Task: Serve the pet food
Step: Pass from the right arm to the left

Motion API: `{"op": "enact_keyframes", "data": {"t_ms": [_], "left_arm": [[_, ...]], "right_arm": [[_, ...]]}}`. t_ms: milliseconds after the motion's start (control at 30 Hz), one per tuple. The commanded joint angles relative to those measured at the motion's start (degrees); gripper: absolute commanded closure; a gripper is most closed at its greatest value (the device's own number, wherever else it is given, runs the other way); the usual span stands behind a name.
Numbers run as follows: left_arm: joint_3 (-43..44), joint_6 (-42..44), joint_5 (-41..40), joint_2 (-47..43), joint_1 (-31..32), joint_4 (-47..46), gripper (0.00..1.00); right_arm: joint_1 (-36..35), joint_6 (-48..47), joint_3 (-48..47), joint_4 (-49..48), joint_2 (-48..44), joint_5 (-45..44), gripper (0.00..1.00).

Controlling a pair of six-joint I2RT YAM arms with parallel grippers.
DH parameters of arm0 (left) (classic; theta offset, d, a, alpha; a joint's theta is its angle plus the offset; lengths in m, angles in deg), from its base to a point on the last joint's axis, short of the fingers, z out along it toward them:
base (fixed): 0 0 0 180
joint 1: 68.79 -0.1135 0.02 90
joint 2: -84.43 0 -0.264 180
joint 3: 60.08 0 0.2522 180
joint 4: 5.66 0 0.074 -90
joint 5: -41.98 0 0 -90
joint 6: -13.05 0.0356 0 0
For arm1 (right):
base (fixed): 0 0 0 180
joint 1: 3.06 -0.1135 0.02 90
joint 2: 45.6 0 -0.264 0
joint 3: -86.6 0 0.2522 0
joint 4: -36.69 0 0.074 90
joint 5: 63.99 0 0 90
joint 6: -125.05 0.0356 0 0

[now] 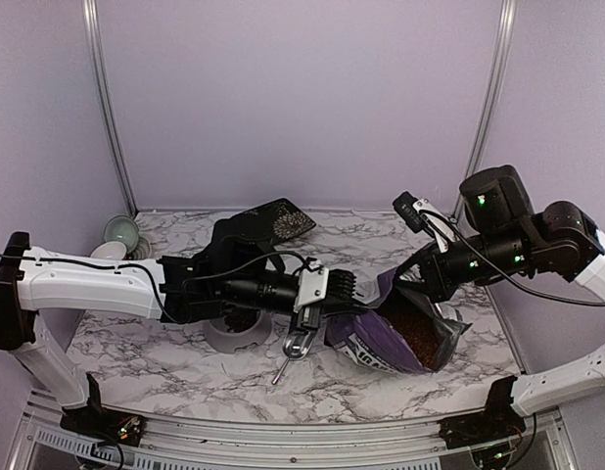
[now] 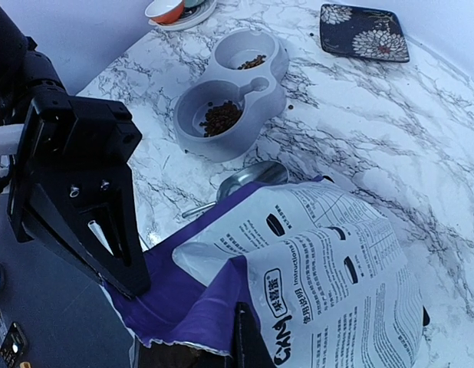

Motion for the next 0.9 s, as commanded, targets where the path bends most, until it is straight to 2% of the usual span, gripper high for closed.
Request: {"op": "enact_keyframes", "data": {"t_ms": [0,133,300,433,567,700,867], "left_arm": [[2.7,-3.5,-4.9,-1.1,-0.2,-1.9,1.00],[3.8,-8.4,-6.7,-2.2,-2.1,-1.9,1.00],[4.8,-13.9,-7.3,-3.5,-5.4,-1.9,1.00],[5.4,-16.9,-8.0,-4.2,-7.9,-1.9,1.00],[5.2,-18.2,-7.8,-5.4,-10.2,-1.9,1.00],[5.2,-18.4,-7.2,-6.6,-11.5,-1.9,1.00],[5.6,-17.2,-5.9,-7.7,-12.1,-1.3,1.00]], "right_arm": [[-0.2,0.5,-2.4,-9.1,-2.6,-1.2,0.98],[-0.1,0.0,-3.9,-7.8,-2.4,-3.1,0.87],[-0.1,-0.7,-6.3,-6.2,-2.6,-6.1,0.62],[-0.2,-2.3,-7.8,-6.2,-4.2,-12.0,0.45],[-0.1,-4.1,-8.1,-7.0,-7.6,-17.7,0.32],[-0.1,-5.6,-6.8,-7.8,-11.8,-19.2,0.27],[-0.1,-8.0,-3.4,-8.1,-15.3,-12.3,0.28]]}}
